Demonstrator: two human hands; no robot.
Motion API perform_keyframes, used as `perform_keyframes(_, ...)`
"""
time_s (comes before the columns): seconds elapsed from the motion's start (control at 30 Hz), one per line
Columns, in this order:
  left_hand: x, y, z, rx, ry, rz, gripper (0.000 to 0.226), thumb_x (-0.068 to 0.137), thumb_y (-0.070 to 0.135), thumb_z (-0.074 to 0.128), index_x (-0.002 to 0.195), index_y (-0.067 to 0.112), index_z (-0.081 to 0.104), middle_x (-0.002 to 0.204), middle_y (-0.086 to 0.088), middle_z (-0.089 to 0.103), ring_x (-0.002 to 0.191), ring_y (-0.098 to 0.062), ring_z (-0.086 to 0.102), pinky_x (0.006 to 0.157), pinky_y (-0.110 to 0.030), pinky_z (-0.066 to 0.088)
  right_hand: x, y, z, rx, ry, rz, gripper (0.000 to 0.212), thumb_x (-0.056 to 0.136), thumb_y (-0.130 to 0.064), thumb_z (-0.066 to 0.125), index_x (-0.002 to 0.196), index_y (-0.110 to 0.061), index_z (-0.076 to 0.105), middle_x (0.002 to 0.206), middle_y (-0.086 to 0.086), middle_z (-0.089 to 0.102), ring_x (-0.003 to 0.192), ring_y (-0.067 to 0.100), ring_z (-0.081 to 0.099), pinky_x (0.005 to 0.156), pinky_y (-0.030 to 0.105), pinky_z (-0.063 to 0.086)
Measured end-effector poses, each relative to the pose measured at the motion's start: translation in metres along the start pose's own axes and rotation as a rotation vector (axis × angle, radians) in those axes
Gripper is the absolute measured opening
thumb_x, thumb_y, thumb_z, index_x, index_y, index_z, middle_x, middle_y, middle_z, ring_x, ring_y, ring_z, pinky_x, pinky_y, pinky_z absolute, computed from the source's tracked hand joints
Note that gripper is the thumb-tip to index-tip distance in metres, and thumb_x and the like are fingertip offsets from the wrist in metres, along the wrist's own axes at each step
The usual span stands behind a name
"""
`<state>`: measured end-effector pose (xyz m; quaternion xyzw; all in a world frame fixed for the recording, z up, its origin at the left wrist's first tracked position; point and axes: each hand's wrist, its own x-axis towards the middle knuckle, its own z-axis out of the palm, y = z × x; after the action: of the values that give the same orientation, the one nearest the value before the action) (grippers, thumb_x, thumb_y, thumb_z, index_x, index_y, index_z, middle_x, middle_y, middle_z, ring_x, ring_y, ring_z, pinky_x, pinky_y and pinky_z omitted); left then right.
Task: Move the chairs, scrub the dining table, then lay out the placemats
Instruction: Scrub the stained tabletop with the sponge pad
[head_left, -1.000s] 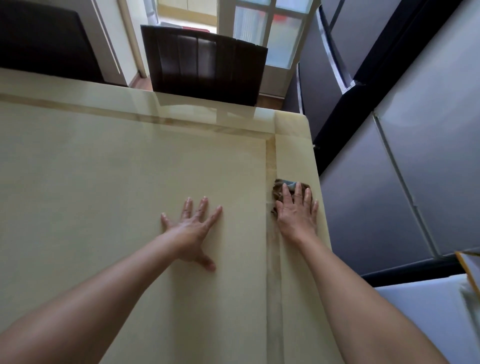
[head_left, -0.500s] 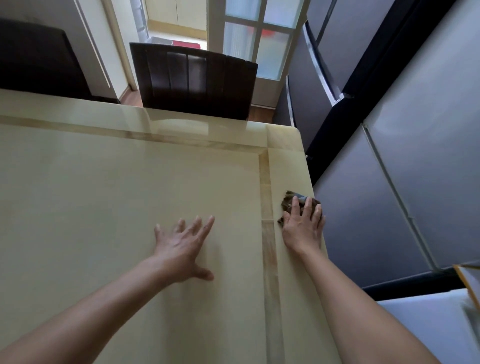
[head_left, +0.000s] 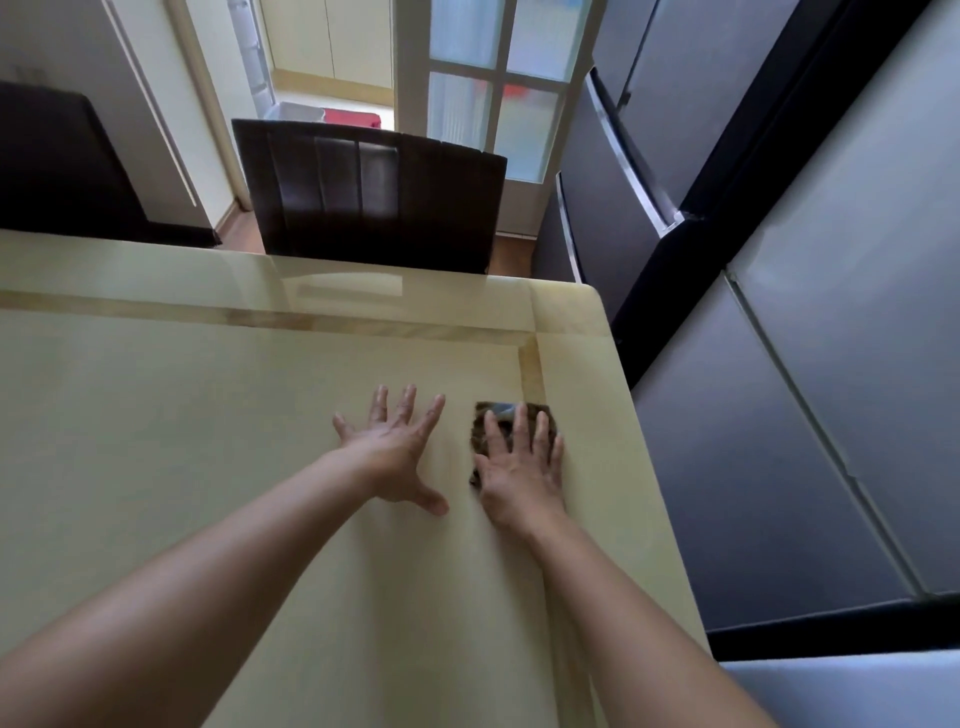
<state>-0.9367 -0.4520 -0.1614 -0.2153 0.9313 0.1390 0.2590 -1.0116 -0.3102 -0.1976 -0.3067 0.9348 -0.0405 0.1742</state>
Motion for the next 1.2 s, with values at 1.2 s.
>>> perform_keyframes(1.2,0.04,0.006,-0.011,-0.047,-0.074,-0.01,0.132,0.059,0.06,0.078,0.145,0.04,-0.02,0.152,0.0,-0.034,0.14,-0.035,-0.028,0.098,-0.077,0.002,0.132,-0.017,-0.039,-0.004,-0.009,-0.13,0.054,0.102,-0.037,0.024,0.152,-0.028,0.006,0.16,0.002,-0.011,0.146,0.025,-0.016,0.117,0.045,-0.011)
